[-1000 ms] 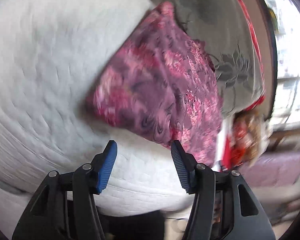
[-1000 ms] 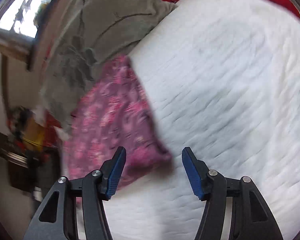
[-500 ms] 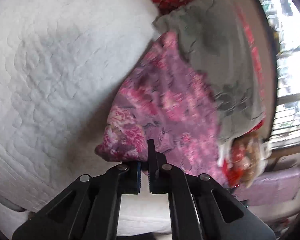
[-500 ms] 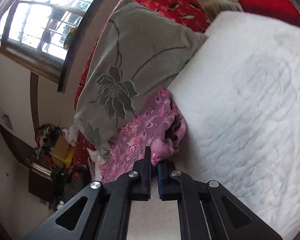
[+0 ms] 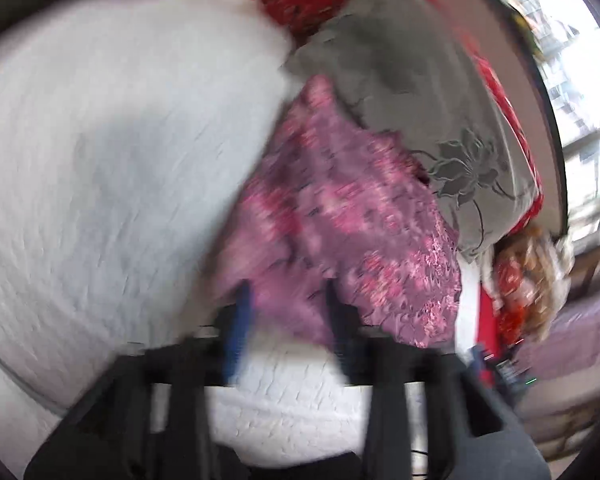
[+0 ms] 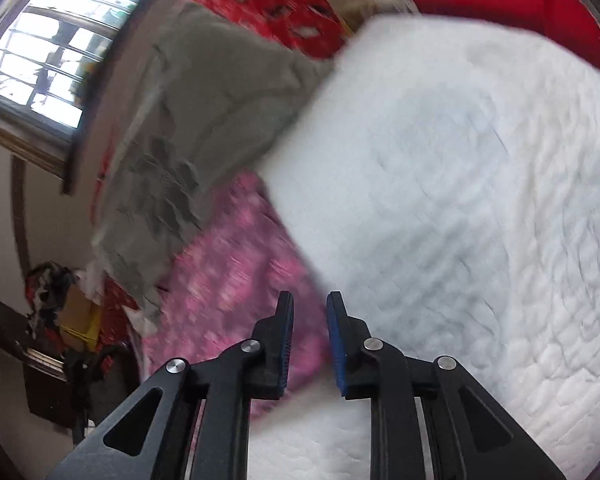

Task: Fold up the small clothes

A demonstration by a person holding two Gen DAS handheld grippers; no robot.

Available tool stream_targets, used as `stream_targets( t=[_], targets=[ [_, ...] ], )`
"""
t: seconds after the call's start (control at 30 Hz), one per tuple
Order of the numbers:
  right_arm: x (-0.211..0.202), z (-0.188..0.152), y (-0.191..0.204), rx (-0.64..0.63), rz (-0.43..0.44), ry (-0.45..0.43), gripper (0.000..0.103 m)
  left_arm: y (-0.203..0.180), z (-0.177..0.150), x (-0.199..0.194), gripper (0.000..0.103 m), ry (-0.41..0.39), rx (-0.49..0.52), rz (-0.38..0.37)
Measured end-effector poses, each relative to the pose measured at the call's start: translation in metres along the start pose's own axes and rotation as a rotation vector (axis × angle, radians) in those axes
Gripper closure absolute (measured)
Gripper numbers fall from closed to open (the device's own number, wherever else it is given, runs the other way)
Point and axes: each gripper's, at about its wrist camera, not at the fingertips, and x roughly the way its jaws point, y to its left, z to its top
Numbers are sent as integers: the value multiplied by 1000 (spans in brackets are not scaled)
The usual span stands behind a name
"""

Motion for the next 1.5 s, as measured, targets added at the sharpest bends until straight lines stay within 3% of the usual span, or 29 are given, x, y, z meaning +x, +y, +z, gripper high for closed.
stream_targets(
  t=[0.13,0.2,0.3,0.33,0.47,0.6,0.63,0.73,0.8,0.9,0.97,1.0,1.1,1.2,1.3,1.37,1.4,1.47,1.5],
  targets=[
    [23,-1,45,-162,16,33,77,-30,15,19,47,-30,108,55],
    [41,-7,51,-207,-3,66,77,-29,19,36,46,-26,142,120],
    [85,-22,36,-256,-143,206,75,-14,20,81,47,103,144,232],
    [89,-24,35,-263,-137,207,78,-9,21,83,47,115,137,217],
    [83,6,60,-301,-102,154,72,-13,50,60,47,8,143,140],
    [112,56,78,-275,-140,89,52,-22,94,69,47,-15,129,125],
    [120,65,76,-255,-158,91,51,-23,101,74,47,-13,125,132],
    [161,83,68,-167,-202,132,51,-28,116,100,47,17,117,148],
    [181,83,65,-124,-144,183,56,-31,121,113,47,29,129,155],
    [182,87,80,-231,-113,140,98,-28,126,127,47,20,149,171],
    [170,93,79,-230,-104,45,98,-20,128,141,46,20,145,213],
    [172,97,71,-207,-123,42,98,-16,127,145,45,17,149,212],
    [196,90,57,-230,-235,164,98,-25,128,142,45,14,196,249],
    [174,85,80,-312,-286,71,87,-31,123,118,45,12,190,201],
    [143,71,100,-363,-111,5,86,-37,104,93,43,-50,201,155],
    [144,57,108,-403,-98,29,79,-41,89,96,38,-52,217,180],
    [149,50,106,-429,-118,56,76,-42,81,107,38,-17,232,216],
    [171,36,99,-455,-221,158,76,-47,73,124,37,31,274,300],
    [177,32,96,-455,-244,181,76,-54,67,121,37,7,327,338]
  ],
)
